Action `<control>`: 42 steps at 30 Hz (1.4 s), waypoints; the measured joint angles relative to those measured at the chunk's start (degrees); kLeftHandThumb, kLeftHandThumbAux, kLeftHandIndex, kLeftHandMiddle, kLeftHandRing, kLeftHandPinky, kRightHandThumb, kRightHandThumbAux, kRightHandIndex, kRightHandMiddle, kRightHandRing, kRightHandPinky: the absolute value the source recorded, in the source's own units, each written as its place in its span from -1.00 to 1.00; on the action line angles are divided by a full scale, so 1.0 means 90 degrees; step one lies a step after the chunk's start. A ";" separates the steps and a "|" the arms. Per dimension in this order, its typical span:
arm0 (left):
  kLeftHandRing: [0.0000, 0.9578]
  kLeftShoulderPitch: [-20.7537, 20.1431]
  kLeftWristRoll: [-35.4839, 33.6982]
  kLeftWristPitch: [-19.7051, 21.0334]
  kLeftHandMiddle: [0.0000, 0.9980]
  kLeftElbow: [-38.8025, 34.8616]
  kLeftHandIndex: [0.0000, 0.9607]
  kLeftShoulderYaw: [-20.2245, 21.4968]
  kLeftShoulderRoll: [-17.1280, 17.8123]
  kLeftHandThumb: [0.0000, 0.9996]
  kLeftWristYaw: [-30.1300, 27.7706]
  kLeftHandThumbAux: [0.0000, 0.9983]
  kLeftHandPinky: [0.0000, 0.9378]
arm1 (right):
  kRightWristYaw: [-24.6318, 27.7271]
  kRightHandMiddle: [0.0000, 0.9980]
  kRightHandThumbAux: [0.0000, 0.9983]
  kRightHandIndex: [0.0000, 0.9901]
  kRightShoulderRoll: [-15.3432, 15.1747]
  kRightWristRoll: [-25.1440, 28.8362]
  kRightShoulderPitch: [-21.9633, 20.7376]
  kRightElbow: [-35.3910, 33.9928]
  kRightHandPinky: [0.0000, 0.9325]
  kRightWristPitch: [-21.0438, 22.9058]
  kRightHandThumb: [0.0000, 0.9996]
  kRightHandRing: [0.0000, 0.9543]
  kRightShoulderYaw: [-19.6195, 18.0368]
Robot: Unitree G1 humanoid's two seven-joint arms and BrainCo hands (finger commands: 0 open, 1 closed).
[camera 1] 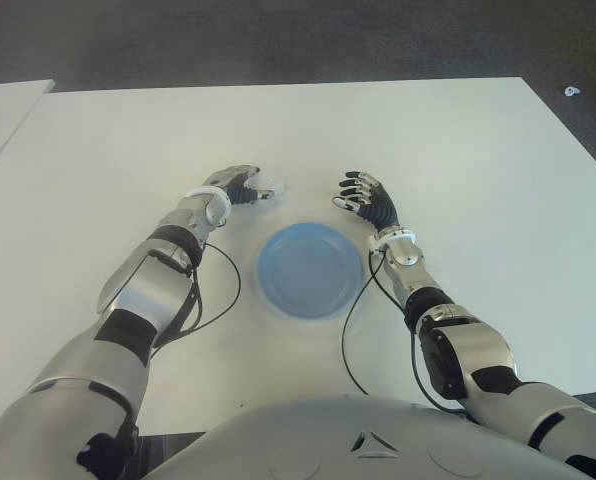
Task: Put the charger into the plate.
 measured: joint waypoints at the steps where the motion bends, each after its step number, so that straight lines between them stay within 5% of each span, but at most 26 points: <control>1: -1.00 -0.0003 0.0054 0.0014 -1.00 0.0000 -1.00 -0.0051 0.0006 -0.79 0.0035 -0.50 -1.00 | -0.0009 -0.30 0.51 -0.52 0.0000 -0.0005 -0.0003 0.0001 -0.26 0.0002 -0.69 -0.26 0.0009; 8: -1.00 -0.0050 0.0422 0.0150 -1.00 0.0018 -1.00 -0.0511 0.0049 -0.81 0.0249 -0.51 -1.00 | -0.0087 -0.30 0.49 -0.51 0.0007 -0.0059 -0.0023 0.0005 -0.26 0.0033 -0.68 -0.26 0.0093; 36: -1.00 -0.0045 0.0549 0.0421 -1.00 0.0016 -1.00 -0.0984 0.0078 -0.79 0.0429 -0.45 -1.00 | -0.0112 -0.31 0.48 -0.52 0.0060 -0.0058 -0.0024 -0.0004 -0.26 0.0052 -0.67 -0.27 0.0098; 42: -0.96 -0.0030 0.0506 0.0421 -0.95 0.0017 -0.97 -0.0905 0.0071 -0.67 0.0415 -0.37 -0.78 | -0.0113 -0.30 0.45 -0.53 0.0064 -0.0054 -0.0019 -0.0013 -0.24 0.0053 -0.68 -0.26 0.0088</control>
